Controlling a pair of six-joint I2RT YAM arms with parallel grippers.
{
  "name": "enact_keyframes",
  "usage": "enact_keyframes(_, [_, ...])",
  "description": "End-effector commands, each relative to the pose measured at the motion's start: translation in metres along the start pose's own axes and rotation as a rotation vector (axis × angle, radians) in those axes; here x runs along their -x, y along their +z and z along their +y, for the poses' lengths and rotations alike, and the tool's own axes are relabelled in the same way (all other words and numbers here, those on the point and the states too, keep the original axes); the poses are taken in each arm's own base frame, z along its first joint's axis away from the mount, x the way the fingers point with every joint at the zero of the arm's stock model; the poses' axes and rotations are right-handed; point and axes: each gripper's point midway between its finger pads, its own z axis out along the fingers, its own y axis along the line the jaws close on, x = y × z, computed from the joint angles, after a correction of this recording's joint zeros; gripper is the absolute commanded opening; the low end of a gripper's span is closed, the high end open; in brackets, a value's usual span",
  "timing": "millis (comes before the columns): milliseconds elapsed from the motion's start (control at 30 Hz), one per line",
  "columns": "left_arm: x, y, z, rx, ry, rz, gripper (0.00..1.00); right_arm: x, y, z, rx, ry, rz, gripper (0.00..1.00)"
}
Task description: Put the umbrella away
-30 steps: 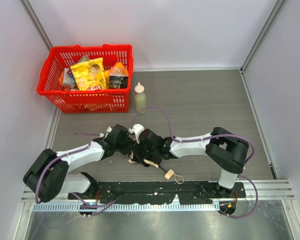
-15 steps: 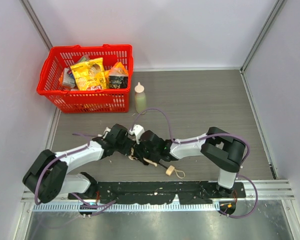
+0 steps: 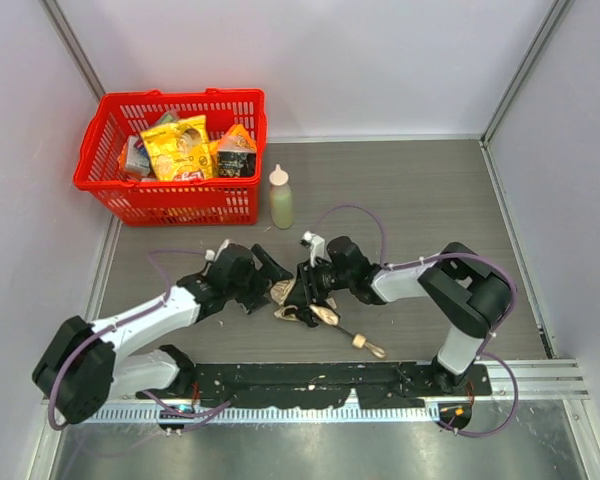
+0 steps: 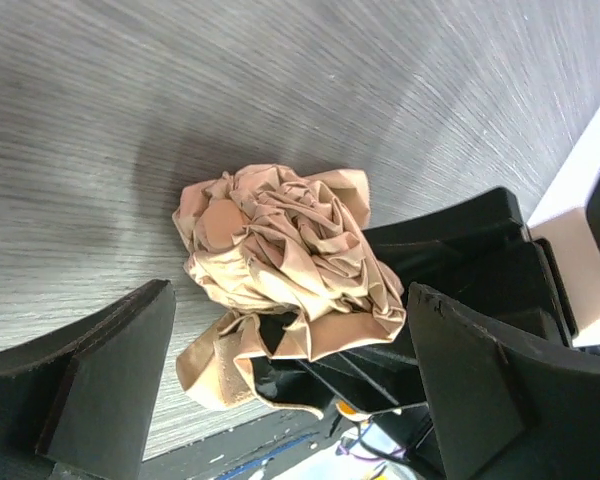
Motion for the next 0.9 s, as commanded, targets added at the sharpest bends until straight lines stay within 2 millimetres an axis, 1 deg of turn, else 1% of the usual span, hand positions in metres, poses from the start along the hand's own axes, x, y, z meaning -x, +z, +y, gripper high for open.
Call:
enact_keyframes(0, [0.002, -0.006, -0.021, -0.086, 0.097, -0.011, 1.00, 0.034, -0.022, 0.049, 0.266, 0.075, -0.078, 0.01])
enact_keyframes(67, [-0.002, -0.003, -0.021, -0.096, 0.078, 0.005, 1.00, 0.050, -0.028, 0.059, 0.337, 0.084, -0.137, 0.01])
enact_keyframes(100, [-0.003, -0.002, -0.025, -0.116, 0.077, 0.009, 1.00, 0.053, -0.030, 0.063, 0.364, 0.084, -0.148, 0.01])
enact_keyframes(167, [-0.008, -0.001, -0.032, -0.134, 0.067, 0.030, 1.00, 0.059, -0.031, 0.070, 0.407, 0.145, -0.162, 0.01])
enact_keyframes(267, [-0.012, 0.003, -0.036, -0.137, 0.035, 0.051, 1.00, 0.072, -0.034, 0.080, 0.472, 0.151, -0.212, 0.01])
enact_keyframes(367, [-0.017, 0.008, -0.042, -0.160, -0.003, 0.076, 1.00, 0.075, -0.033, 0.082, 0.496, 0.181, -0.221, 0.01])
enact_keyframes(433, [-0.020, 0.014, -0.039, -0.139, -0.018, 0.085, 1.00, 0.079, -0.034, 0.086, 0.517, 0.173, -0.240, 0.01])
enact_keyframes(467, [-0.021, 0.017, -0.035, -0.124, -0.025, 0.089, 1.00, 0.078, -0.033, 0.087, 0.517, 0.172, -0.235, 0.01])
enact_keyframes(533, [-0.024, 0.022, -0.034, -0.123, -0.038, 0.094, 0.94, 0.077, -0.030, 0.087, 0.501, 0.160, -0.231, 0.01])
enact_keyframes(567, [-0.024, 0.024, -0.033, -0.126, -0.043, 0.092, 0.86, 0.075, -0.027, 0.085, 0.483, 0.147, -0.221, 0.01])
enact_keyframes(633, [-0.021, 0.025, -0.031, -0.145, -0.064, 0.072, 0.58, 0.070, -0.024, 0.085, 0.465, 0.132, -0.208, 0.01])
enact_keyframes(700, [-0.018, 0.025, -0.026, -0.146, -0.078, 0.048, 0.37, 0.066, -0.024, 0.086, 0.461, 0.119, -0.196, 0.01])
enact_keyframes(733, [-0.017, 0.024, -0.024, -0.147, -0.075, 0.040, 0.26, 0.066, -0.025, 0.084, 0.449, 0.097, -0.205, 0.01])
enact_keyframes(767, [-0.015, 0.023, -0.022, -0.142, -0.071, 0.029, 0.16, 0.063, -0.023, 0.079, 0.420, 0.106, -0.193, 0.01])
enact_keyframes(800, [-0.014, 0.021, -0.022, -0.147, -0.075, 0.023, 0.07, 0.065, -0.023, 0.080, 0.409, 0.070, -0.198, 0.01])
enact_keyframes(833, [-0.014, 0.019, -0.023, -0.159, -0.077, 0.018, 0.00, 0.058, -0.018, 0.069, 0.349, 0.094, -0.169, 0.01])
enact_keyframes(867, [-0.013, 0.018, -0.021, -0.157, -0.083, 0.013, 0.00, 0.059, -0.019, 0.068, 0.325, 0.063, -0.171, 0.05])
